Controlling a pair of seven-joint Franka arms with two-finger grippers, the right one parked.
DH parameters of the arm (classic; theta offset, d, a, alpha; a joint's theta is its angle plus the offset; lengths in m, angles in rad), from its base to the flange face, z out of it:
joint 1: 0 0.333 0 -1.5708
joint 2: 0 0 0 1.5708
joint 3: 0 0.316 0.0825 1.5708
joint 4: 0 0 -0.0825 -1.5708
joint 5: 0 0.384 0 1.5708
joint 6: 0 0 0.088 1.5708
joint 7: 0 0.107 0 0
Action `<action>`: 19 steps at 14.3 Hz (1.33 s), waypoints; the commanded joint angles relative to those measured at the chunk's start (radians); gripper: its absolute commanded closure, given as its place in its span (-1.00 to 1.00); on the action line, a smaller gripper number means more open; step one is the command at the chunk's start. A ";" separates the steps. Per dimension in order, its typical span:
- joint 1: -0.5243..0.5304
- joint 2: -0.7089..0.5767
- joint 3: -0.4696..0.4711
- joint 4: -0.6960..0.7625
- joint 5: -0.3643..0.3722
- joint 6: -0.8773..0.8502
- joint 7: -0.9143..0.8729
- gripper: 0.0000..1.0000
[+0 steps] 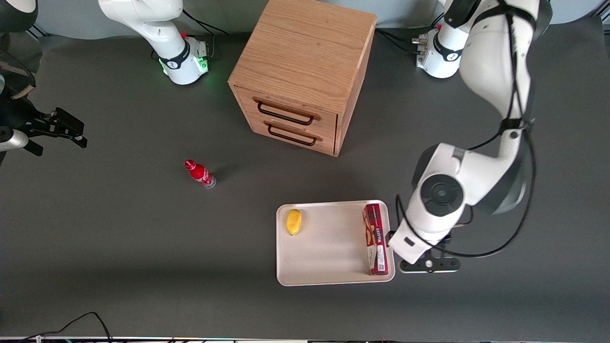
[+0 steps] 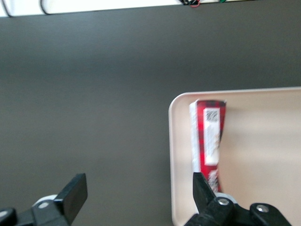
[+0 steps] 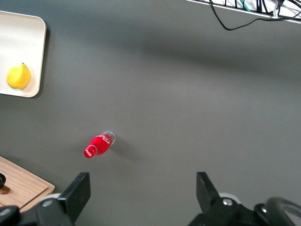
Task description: Place red cookie box on tray
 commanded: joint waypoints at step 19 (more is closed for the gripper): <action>0.339 -0.673 0.004 -0.338 -0.233 -0.463 0.569 -1.00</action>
